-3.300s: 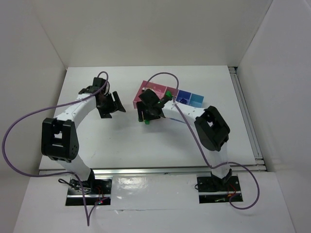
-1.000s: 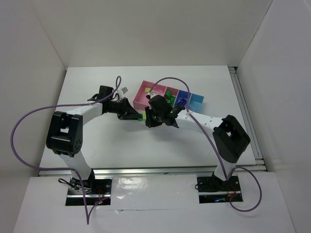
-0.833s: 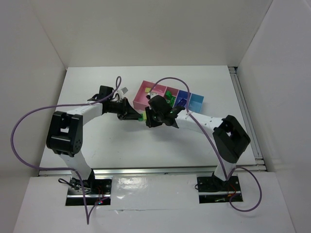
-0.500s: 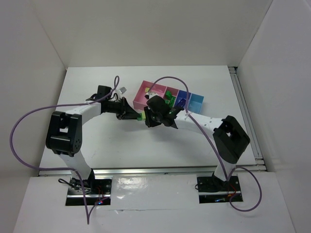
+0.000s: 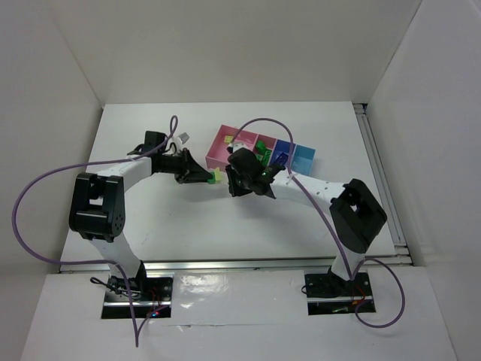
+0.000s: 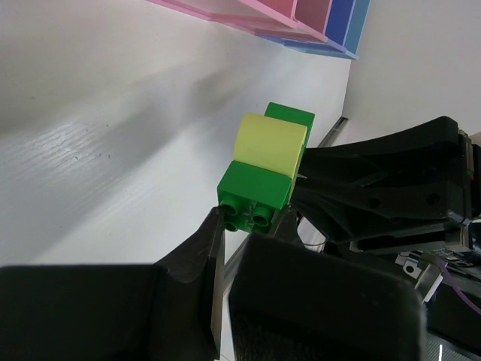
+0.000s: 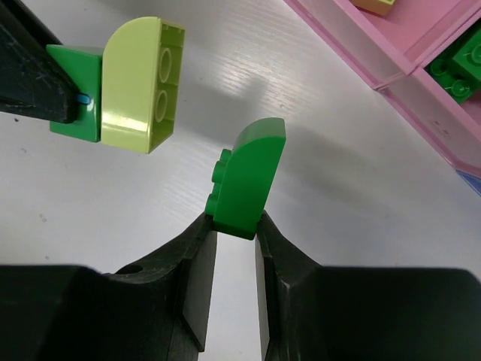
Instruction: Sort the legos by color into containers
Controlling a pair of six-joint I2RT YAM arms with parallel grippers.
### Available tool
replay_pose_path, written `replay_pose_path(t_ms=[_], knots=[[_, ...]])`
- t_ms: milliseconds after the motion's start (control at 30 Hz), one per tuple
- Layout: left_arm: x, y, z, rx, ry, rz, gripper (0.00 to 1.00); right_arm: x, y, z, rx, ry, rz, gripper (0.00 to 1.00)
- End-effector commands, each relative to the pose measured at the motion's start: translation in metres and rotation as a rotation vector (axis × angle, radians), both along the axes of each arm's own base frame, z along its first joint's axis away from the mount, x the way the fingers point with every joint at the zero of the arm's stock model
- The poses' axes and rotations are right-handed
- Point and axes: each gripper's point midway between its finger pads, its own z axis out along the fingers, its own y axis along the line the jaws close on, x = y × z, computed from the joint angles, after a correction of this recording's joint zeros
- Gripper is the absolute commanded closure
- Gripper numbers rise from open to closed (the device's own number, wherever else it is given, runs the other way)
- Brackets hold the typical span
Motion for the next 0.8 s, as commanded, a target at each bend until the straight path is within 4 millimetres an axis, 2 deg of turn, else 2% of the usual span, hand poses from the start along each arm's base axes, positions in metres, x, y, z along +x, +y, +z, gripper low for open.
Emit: replay_pose_path(t_ms=[0, 33, 100, 133, 167, 200, 233, 300, 333, 433, 467, 500, 567, 600, 633, 767], knots=[[0.004, -0.002, 0.015, -0.023, -0.054, -0.025, 1.00, 0.016, -0.001, 0.032, 0.016, -0.084, -0.036, 0.95], [0.004, -0.002, 0.015, -0.023, -0.054, -0.025, 1.00, 0.026, -0.015, 0.036, -0.005, -0.106, -0.085, 0.95], [0.004, -0.001, 0.013, -0.013, -0.046, -0.018, 1.00, 0.039, -0.026, 0.049, -0.003, -0.136, -0.134, 0.95], [0.005, 0.000, 0.011, -0.004, -0.046, -0.012, 1.00, 0.052, -0.043, 0.053, 0.000, -0.142, -0.181, 0.95], [0.003, 0.000, 0.011, -0.004, -0.037, -0.012, 1.00, 0.060, -0.048, 0.058, 0.015, -0.144, -0.196, 0.95], [0.004, 0.000, 0.013, -0.001, -0.045, -0.017, 1.00, 0.066, -0.056, 0.054, 0.007, -0.137, -0.217, 0.95], [0.005, 0.001, 0.012, 0.008, -0.046, -0.011, 1.00, 0.079, -0.065, 0.061, 0.021, -0.140, -0.244, 0.95], [0.006, 0.001, 0.014, 0.008, -0.046, -0.011, 1.00, 0.091, -0.073, 0.053, -0.006, -0.122, -0.266, 0.95], [0.006, 0.001, 0.014, 0.008, -0.046, -0.011, 1.00, 0.102, -0.079, 0.058, 0.001, -0.132, -0.291, 0.95], [0.007, 0.002, 0.013, 0.015, -0.046, -0.006, 1.00, 0.124, -0.092, 0.052, -0.002, -0.128, -0.325, 0.92], [0.006, 0.002, 0.012, 0.016, -0.036, -0.006, 1.00, 0.129, -0.095, 0.050, -0.009, -0.121, -0.335, 0.90], [0.008, 0.002, 0.015, 0.015, -0.045, -0.006, 1.00, 0.135, -0.095, 0.043, -0.016, -0.111, -0.330, 0.82], [0.006, 0.002, 0.014, 0.019, -0.043, -0.010, 1.00, 0.141, -0.090, 0.046, 0.004, -0.102, -0.304, 0.75], [0.008, 0.003, 0.015, 0.026, -0.044, -0.005, 1.00, 0.143, -0.088, 0.038, -0.005, -0.091, -0.290, 0.59], [0.008, 0.003, 0.015, 0.026, -0.044, -0.005, 1.00, 0.151, -0.084, 0.046, 0.008, -0.108, -0.291, 0.52], [0.011, 0.003, 0.021, 0.026, -0.047, -0.005, 1.00, 0.151, -0.088, 0.039, -0.008, -0.073, -0.307, 0.48]])
